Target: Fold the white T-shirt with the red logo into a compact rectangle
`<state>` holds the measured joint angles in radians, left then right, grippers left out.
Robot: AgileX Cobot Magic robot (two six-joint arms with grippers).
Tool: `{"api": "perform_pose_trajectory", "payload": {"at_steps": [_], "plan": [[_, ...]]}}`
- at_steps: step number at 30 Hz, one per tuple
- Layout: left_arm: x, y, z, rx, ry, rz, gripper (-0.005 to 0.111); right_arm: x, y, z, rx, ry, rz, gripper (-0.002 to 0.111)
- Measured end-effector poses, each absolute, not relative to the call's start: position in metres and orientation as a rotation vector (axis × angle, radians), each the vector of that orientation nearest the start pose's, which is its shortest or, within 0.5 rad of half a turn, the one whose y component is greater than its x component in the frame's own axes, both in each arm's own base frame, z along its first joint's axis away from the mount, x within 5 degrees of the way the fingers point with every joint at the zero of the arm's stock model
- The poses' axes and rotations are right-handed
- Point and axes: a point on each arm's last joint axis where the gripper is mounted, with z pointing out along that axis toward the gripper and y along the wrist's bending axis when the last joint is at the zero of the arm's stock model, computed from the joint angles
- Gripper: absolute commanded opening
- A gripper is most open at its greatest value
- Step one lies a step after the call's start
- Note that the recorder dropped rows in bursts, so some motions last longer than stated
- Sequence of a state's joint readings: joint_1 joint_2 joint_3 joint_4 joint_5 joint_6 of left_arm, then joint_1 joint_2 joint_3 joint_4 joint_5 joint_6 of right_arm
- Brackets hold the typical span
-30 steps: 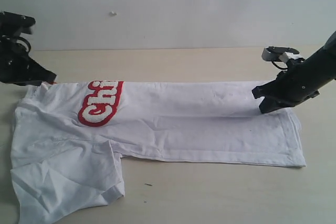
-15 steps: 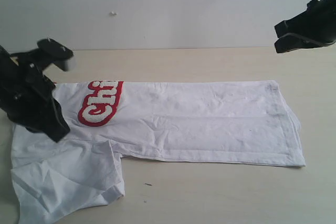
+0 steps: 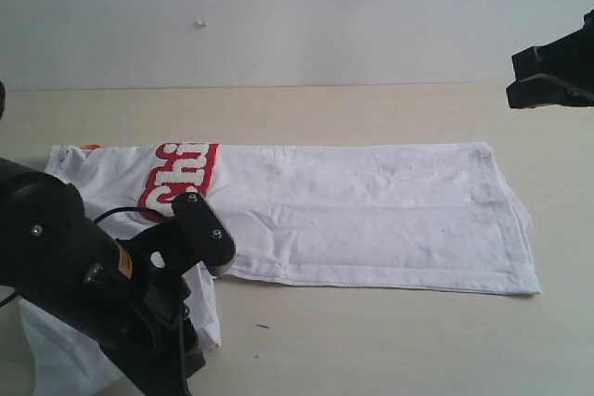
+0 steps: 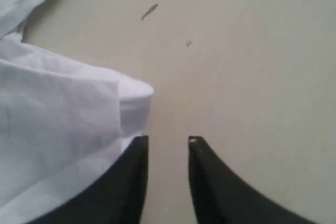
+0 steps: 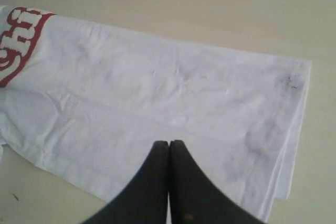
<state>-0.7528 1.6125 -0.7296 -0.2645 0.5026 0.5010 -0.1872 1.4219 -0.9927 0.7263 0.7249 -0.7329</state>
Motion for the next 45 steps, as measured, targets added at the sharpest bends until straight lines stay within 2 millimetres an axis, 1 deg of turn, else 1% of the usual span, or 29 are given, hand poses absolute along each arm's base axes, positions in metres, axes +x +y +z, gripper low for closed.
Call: {"api": "perform_pose_trajectory", "payload": {"at_steps": [1,3,8,12,16,18,22,24,26,27,31,35,38,42,45], "plan": [[0.188,-0.191,0.15,1.427,2.504,-0.263,0.059,0.291,-0.014,0.279,-0.133,2.408,0.419,0.0],[0.192,-0.191,0.141,1.4,2.525,-0.233,0.065,0.29,-0.014,0.279,-0.122,2.401,0.419,0.0],[0.2,-0.195,0.128,1.368,2.497,-0.189,0.064,0.293,-0.016,0.281,-0.095,2.373,0.406,0.0],[0.204,-0.195,0.122,1.416,2.451,-0.146,0.062,0.294,-0.015,0.282,-0.098,2.349,0.413,0.0],[0.206,-0.195,0.112,1.434,2.466,-0.118,0.06,0.295,-0.014,0.284,-0.105,2.329,0.422,0.0],[0.208,-0.196,0.111,1.42,2.461,-0.113,0.053,0.295,-0.014,0.284,-0.108,2.326,0.425,0.0],[0.21,-0.197,0.111,1.418,2.445,-0.108,0.022,0.295,-0.014,0.284,-0.112,2.324,0.424,0.0],[0.21,-0.195,0.111,1.465,2.43,-0.08,0.009,0.295,-0.014,0.284,-0.112,2.324,0.424,0.0],[0.21,-0.192,0.111,1.536,2.406,-0.037,0.001,0.295,-0.014,0.284,-0.112,2.324,0.424,0.0],[0.209,-0.19,0.111,1.58,2.393,-0.008,0.0,0.295,-0.014,0.284,-0.112,2.324,0.424,0.0],[0.207,-0.181,0.115,1.727,2.355,0.107,0.0,0.296,-0.014,0.284,-0.105,2.318,0.417,0.0],[0.21,-0.177,0.127,1.817,2.275,0.21,0.0,0.296,-0.015,0.284,-0.102,2.314,0.411,0.0],[0.22,-0.18,0.144,1.844,2.181,0.281,0.0,0.297,-0.015,0.284,-0.103,2.313,0.408,0.0],[0.239,-0.189,0.167,1.863,2.028,0.382,0.0,0.297,-0.015,0.285,-0.109,2.311,0.403,0.0],[0.25,-0.193,0.178,1.912,1.897,0.483,0.0,0.297,-0.015,0.285,-0.109,2.311,0.403,0.0]]}}
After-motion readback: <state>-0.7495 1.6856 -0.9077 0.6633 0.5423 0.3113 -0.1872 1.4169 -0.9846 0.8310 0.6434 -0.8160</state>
